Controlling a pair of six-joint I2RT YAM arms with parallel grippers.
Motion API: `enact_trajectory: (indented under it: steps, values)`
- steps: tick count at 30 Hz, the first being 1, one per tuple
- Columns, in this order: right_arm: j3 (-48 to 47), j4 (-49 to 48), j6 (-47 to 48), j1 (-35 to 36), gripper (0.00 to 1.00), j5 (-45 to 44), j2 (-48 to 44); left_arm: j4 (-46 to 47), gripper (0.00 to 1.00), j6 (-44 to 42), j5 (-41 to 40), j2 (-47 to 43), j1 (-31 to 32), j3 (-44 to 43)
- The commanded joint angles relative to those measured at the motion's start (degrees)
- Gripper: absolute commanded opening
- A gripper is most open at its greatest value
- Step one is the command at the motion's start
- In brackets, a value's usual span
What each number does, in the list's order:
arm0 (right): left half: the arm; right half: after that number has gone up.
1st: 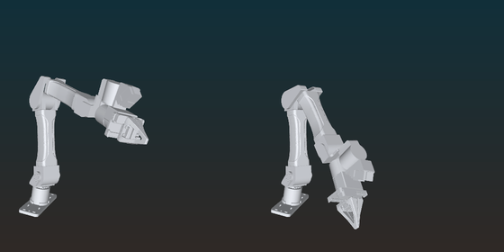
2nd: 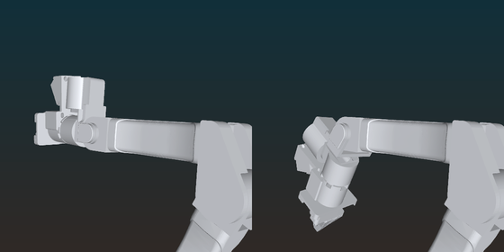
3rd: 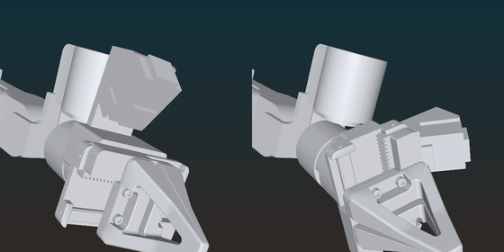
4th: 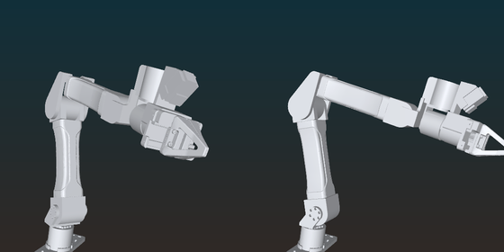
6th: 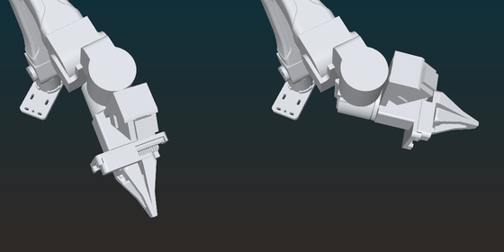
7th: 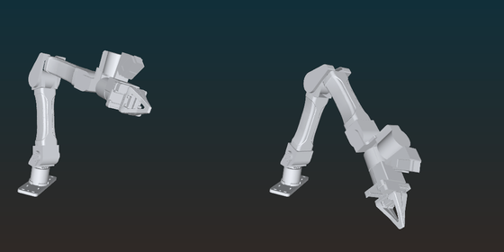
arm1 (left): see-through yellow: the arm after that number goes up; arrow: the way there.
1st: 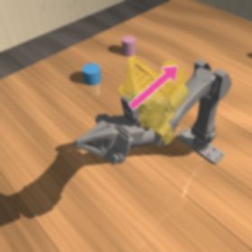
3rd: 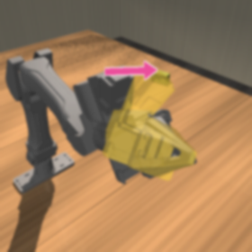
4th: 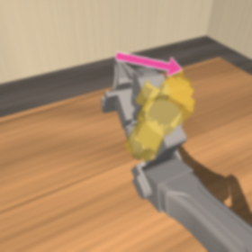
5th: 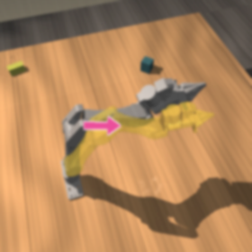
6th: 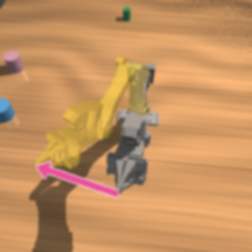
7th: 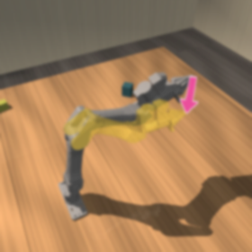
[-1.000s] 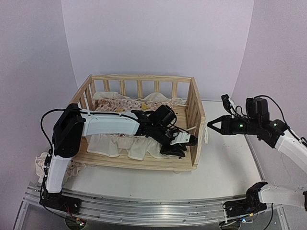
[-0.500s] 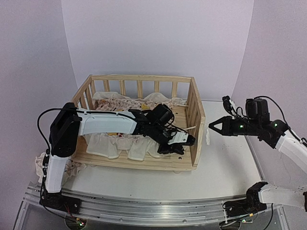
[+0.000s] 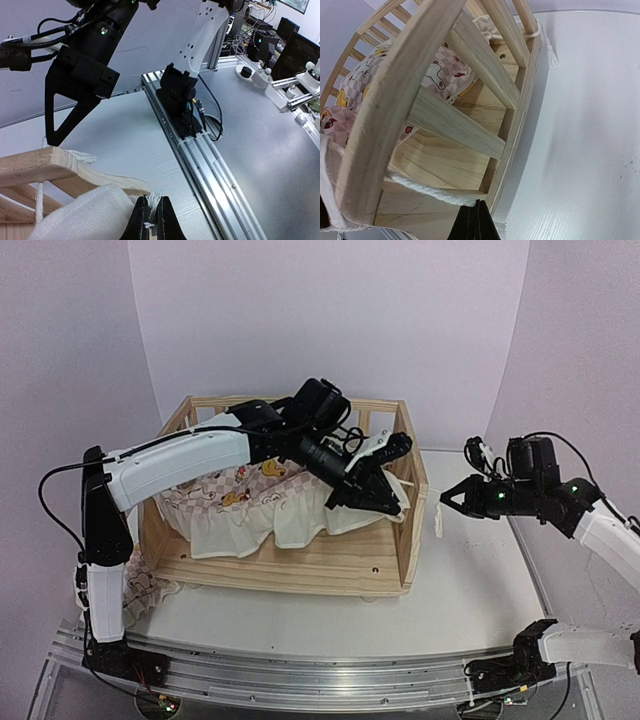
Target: Set up the pet bed
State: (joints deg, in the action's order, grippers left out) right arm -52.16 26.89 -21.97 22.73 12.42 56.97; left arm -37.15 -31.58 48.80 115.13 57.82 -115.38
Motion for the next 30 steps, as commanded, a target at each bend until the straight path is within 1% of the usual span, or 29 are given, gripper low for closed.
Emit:
enact_trajectory:
  steps: [1,2,5,6,9,13,15,20,24,27,30]
  values:
    - [-4.28,1.32,-0.72,-0.17,0.0,-0.88,0.96,-5.91,0.0,6.56,7.77,-2.79,-0.61,-7.24]
    - [-4.84,1.32,-0.75,-0.14,0.0,0.58,1.29,-5.72,0.0,7.13,8.04,-3.34,-0.83,-7.25]
    - [-6.52,1.31,-0.2,0.0,0.0,5.48,2.03,0.68,0.0,16.17,11.21,-5.95,-5.22,-5.17]
    - [-7.03,1.37,0.12,0.08,0.0,6.38,1.75,2.14,0.0,17.41,10.68,-6.57,-6.32,-5.47]
    - [-8.85,2.48,1.8,0.09,0.0,6.67,0.14,2.63,0.0,13.51,4.58,-7.51,-7.01,-7.51]
    - [-13.11,3.37,3.21,0.04,0.0,7.65,-0.05,8.07,0.0,13.06,-3.11,-6.49,-7.02,-6.29]
    - [-16.08,4.09,3.1,0.05,0.0,8.39,0.89,11.33,0.0,14.71,-4.06,-5.04,-7.02,-7.05]
    - [-21.83,4.22,1.2,0.1,0.0,9.26,1.83,16.37,0.0,18.0,-1.24,0.06,-6.66,-10.54]
    - [-20.13,4.39,-0.49,0.04,0.0,10.1,2.15,15.63,0.0,18.22,-0.77,2.21,-6.04,-10.43]
    - [-16.73,4.37,-1.72,0.04,0.0,10.13,0.85,15.47,0.0,18.2,-0.6,1.46,-5.86,-8.05]
    - [-15.48,4.26,-1.87,0.07,0.0,9.51,-0.19,14.21,0.0,16.93,0.05,0.64,-5.36,-7.36]
